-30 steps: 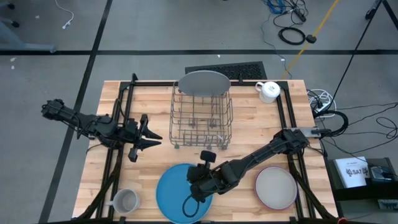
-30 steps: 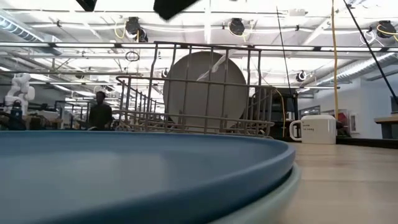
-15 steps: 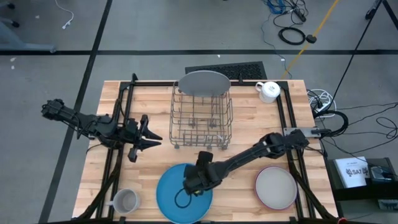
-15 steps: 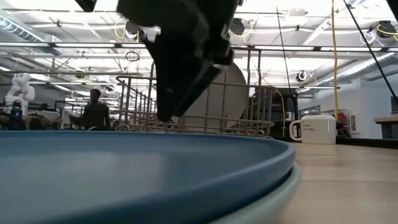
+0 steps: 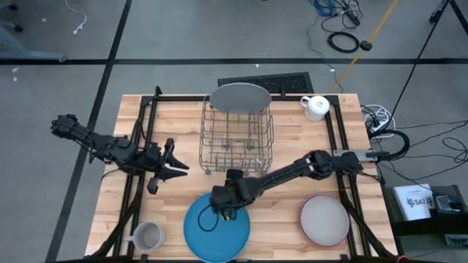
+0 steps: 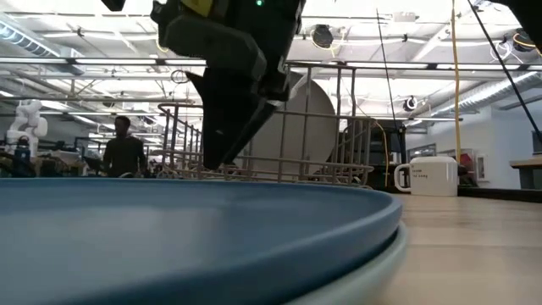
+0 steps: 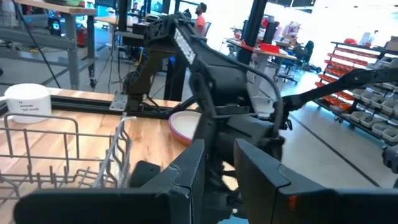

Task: Sort dishes
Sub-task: Put the blue plate into the dish rack

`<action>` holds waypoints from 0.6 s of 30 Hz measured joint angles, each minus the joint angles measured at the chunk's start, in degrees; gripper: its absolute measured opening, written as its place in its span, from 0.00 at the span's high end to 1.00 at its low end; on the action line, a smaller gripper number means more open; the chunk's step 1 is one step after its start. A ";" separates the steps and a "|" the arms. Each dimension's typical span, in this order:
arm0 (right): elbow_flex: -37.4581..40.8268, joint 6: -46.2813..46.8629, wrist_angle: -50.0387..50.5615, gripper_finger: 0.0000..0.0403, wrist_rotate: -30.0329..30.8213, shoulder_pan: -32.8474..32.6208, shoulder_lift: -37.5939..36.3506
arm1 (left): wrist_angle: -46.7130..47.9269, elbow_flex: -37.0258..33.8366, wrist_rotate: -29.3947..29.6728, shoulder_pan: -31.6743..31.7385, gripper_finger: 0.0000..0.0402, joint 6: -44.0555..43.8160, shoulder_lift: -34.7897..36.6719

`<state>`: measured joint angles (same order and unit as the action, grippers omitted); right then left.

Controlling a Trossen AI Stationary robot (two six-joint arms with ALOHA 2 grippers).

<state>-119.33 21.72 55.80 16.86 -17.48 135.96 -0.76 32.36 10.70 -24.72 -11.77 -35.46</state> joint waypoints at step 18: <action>-0.04 -7.85 -3.24 0.58 -9.38 3.51 1.45 | -0.04 0.00 0.24 -0.19 0.78 0.04 -0.02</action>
<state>-119.37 13.87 52.56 7.48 -13.97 137.41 -0.80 32.36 10.94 -24.91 -11.73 -35.48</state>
